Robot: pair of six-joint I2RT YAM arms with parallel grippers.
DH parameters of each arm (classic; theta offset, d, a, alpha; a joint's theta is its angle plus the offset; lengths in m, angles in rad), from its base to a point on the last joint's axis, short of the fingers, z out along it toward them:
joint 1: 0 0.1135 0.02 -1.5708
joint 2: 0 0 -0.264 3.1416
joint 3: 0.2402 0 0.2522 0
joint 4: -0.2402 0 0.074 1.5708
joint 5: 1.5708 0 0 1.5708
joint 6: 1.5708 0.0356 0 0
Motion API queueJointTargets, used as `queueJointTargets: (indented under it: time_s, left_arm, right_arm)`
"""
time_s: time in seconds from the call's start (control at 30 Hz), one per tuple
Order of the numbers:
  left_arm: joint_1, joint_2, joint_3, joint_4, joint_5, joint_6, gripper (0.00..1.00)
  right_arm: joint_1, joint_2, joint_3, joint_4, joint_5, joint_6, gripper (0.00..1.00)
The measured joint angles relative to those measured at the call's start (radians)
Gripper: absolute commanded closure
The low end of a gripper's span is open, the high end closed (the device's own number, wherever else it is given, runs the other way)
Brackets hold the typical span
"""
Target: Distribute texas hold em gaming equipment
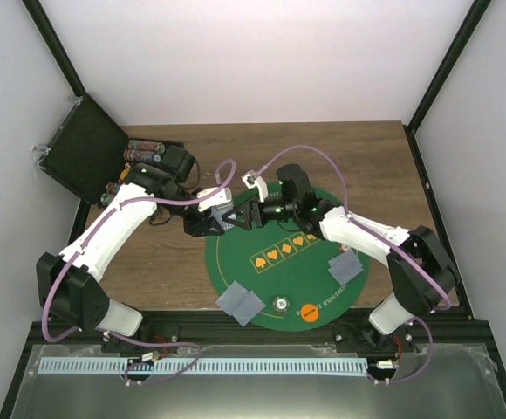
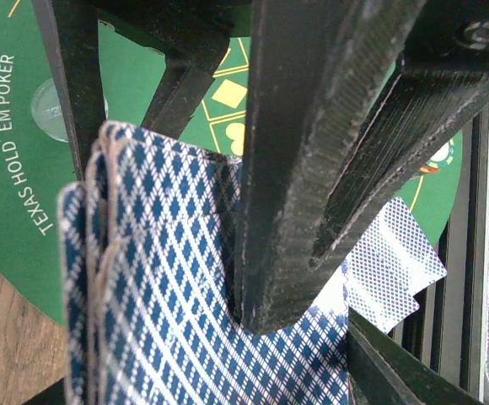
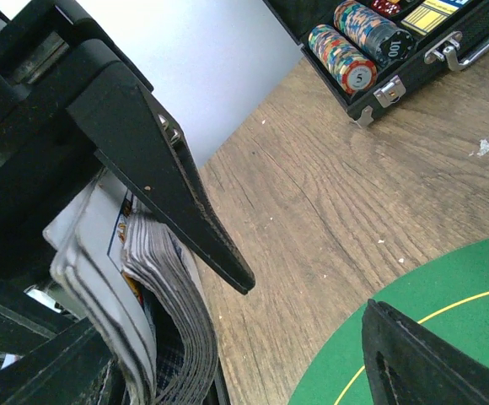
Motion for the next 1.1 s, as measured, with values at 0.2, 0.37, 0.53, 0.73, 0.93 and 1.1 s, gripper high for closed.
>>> queueJointTargets:
  time_s: [0.2,0.37,0.53,0.73,0.93,1.1]
  left_arm:
    - [0.000,0.000,0.000,0.000,-0.002,-0.002,0.48]
    - [0.000,0.000,0.000,-0.001,-0.003,-0.002,0.48]
    - [0.000,0.000,0.000,-0.006,-0.006,-0.002,0.48]
    - [0.000,0.000,0.009,-0.012,-0.005,-0.001,0.49]
    - [0.000,0.000,0.013,-0.007,-0.026,-0.002,0.50]
    - [0.000,0.000,0.013,0.012,-0.045,-0.002,0.50]
  right_arm:
    - [0.000,0.000,0.005,-0.014,0.003,-0.011,0.24]
    - [0.000,0.000,0.018,-0.023,0.002,-0.026,0.24]
    - [0.000,0.000,0.023,-0.029,0.002,-0.037,0.25]
    - [0.000,0.018,0.053,-0.027,0.002,-0.037,0.27]
    - [0.000,0.034,0.073,-0.068,0.026,-0.051,0.39]
    - [0.002,0.026,0.084,-0.137,0.081,-0.060,0.43]
